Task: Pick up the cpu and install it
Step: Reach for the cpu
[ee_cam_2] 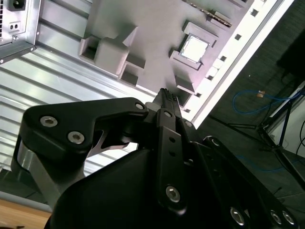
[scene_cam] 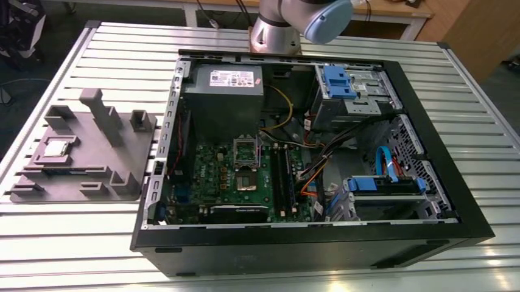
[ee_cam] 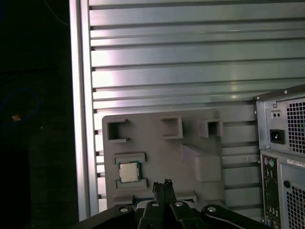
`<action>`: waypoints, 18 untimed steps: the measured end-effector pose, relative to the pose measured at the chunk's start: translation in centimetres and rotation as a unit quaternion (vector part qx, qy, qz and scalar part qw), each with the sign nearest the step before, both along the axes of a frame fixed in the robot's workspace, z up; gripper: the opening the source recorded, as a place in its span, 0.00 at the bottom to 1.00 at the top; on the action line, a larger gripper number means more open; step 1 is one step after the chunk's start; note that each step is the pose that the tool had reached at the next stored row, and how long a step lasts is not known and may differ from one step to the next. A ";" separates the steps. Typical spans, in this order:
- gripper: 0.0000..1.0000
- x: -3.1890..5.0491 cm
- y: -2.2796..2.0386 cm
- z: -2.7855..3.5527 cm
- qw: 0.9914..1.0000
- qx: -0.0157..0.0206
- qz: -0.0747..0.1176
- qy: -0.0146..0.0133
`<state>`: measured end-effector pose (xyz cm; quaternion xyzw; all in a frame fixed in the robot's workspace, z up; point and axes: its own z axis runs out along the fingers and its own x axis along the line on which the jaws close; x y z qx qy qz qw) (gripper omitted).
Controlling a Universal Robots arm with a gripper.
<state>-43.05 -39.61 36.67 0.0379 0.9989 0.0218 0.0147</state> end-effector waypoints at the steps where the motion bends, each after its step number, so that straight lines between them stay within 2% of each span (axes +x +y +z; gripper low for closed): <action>1: 0.10 -0.18 0.00 -0.05 1.000 0.000 0.000 0.000; 5: 0.10 -0.69 0.00 -0.21 1.000 0.000 0.000 0.000; 11: 0.10 -0.71 -0.02 -0.22 1.000 0.000 0.000 0.000; 18: 0.10 -0.71 -0.32 -0.55 1.000 0.000 0.000 0.000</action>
